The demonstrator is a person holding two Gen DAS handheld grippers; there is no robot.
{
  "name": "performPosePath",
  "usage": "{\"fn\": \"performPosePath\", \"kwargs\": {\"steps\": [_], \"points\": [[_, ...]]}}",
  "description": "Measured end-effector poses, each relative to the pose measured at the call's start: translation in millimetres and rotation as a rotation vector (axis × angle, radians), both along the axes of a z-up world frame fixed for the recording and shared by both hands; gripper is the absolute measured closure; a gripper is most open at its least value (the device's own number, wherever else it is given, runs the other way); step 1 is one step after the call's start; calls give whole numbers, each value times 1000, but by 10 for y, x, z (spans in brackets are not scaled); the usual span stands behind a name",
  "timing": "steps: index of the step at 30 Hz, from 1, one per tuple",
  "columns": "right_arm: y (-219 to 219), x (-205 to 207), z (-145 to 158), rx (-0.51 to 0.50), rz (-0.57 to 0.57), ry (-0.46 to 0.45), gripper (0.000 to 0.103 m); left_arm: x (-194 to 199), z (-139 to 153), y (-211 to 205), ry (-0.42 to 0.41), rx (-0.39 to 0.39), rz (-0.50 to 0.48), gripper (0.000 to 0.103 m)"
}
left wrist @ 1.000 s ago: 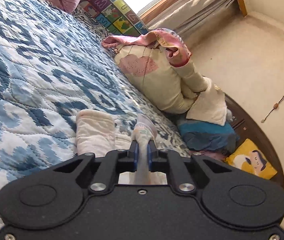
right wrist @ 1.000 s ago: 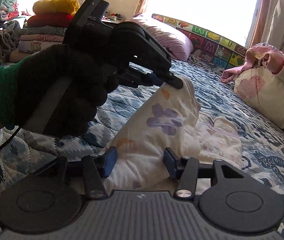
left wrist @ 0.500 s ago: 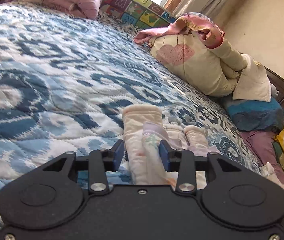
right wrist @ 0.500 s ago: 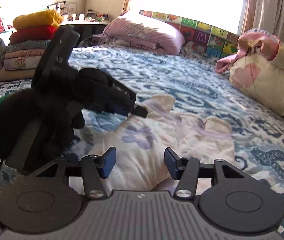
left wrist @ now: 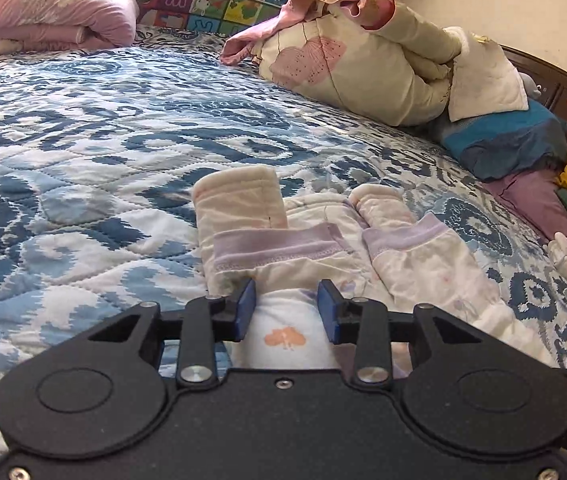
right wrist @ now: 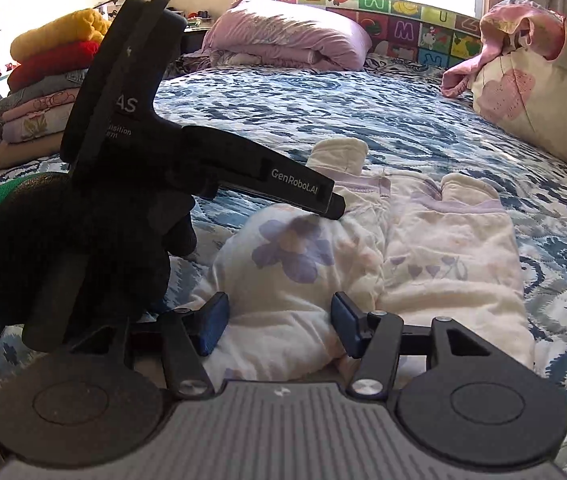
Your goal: Fold clothes
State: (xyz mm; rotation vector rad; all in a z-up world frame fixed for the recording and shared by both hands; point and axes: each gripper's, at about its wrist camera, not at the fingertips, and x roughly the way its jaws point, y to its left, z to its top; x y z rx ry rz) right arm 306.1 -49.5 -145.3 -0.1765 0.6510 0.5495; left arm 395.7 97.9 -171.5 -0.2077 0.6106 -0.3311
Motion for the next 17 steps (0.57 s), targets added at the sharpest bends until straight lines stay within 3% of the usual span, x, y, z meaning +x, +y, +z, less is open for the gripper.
{"fn": "performPosePath", "kwargs": {"steps": [3,5,7,11,14,17], "points": [[-47,-125,61,-3,-16,-29,46,-124,128,45,-45,-24,31,61],[-177,-278,186,18,-32,-52,47,-303,273,151,-95,-87,89,47],[-308,-431,311,39,-48,-75,47,-490,342,288,-98,-161,133,46],[-736,-789,416,122,-127,-104,44,-830,236,516,31,-329,203,42],[-1336,-965,211,289,-284,0,41,-1094,83,604,143,-486,248,42],[-1671,-1053,-27,480,-354,101,39,-1457,-5,530,209,-538,254,42]]}}
